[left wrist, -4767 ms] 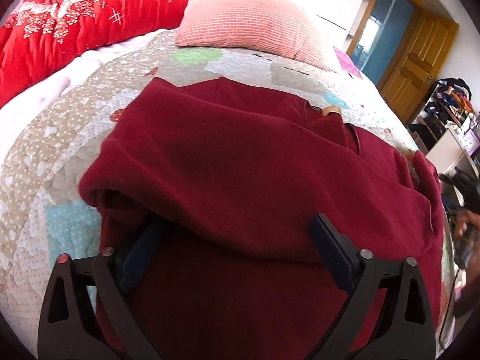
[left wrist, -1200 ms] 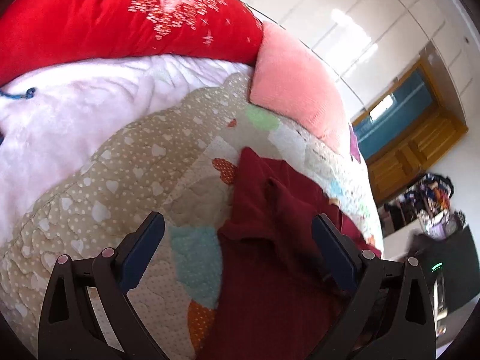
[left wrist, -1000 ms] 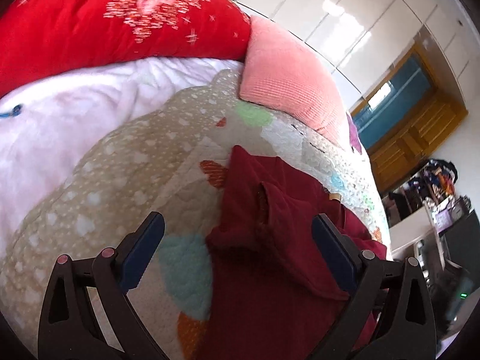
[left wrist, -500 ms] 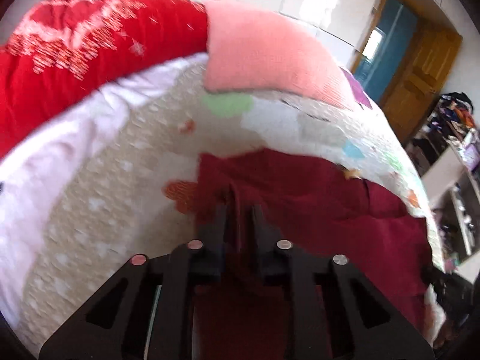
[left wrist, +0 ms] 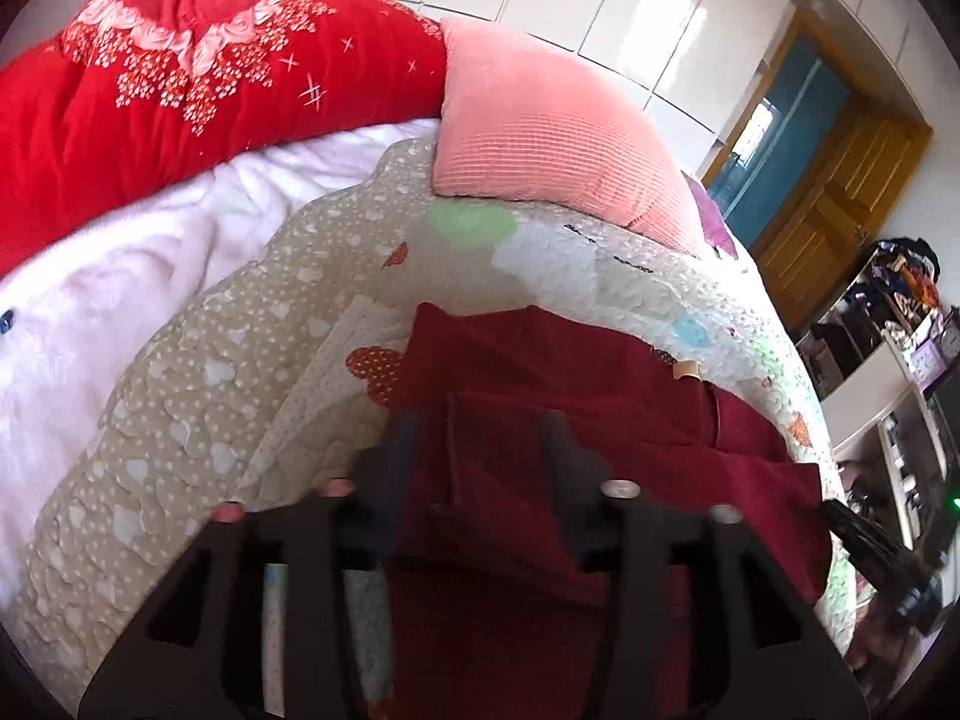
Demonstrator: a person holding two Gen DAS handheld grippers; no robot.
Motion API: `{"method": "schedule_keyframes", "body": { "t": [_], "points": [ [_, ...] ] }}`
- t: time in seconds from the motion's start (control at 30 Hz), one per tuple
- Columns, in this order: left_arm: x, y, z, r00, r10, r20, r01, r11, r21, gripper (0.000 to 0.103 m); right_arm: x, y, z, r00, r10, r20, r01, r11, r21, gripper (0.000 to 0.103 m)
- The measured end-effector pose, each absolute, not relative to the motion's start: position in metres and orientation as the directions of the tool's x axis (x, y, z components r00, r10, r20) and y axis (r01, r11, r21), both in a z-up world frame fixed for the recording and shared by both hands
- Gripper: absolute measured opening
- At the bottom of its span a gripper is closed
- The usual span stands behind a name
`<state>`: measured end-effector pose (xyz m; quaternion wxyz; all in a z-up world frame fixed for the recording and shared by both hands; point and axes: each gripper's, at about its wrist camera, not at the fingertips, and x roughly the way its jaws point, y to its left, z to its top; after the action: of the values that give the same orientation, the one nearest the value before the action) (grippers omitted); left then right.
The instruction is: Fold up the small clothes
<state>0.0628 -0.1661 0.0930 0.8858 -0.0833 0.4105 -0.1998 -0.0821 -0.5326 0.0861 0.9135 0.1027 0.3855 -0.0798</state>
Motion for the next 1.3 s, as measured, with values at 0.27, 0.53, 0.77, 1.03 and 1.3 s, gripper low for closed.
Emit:
{"method": "schedule_keyframes", "body": {
  "t": [0.27,0.53,0.77,1.03,1.3],
  "points": [
    [0.065,-0.170,0.087,0.595,-0.402,-0.696,0.284,0.915,-0.286,0.058,-0.056,-0.554,0.052,0.639,-0.109,-0.761,0.299,0.947,0.116,0.025],
    [0.086,-0.178,0.037,0.527,-0.343,-0.777,0.258,0.936,-0.239,0.066,-0.108,-0.527,0.072,0.667,-0.067,-0.742,0.211,0.972,0.102,0.026],
    [0.084,-0.181,0.036,0.544,-0.324,-0.774,0.256,0.943,-0.215,0.070,-0.114,-0.537,0.043,0.622,-0.081,-0.779,0.250,0.963,0.099,0.032],
    [0.080,-0.178,0.039,0.548,-0.320,-0.773,0.254,0.944,-0.211,0.071,-0.127,-0.526,0.042,0.597,-0.100,-0.796,0.250,0.966,0.067,0.035],
    [0.032,-0.155,0.066,0.565,-0.320,-0.761,0.298,0.939,-0.174,0.071,-0.165,-0.522,0.068,0.648,-0.031,-0.761,0.250,0.953,0.174,0.041]
  ]
}}
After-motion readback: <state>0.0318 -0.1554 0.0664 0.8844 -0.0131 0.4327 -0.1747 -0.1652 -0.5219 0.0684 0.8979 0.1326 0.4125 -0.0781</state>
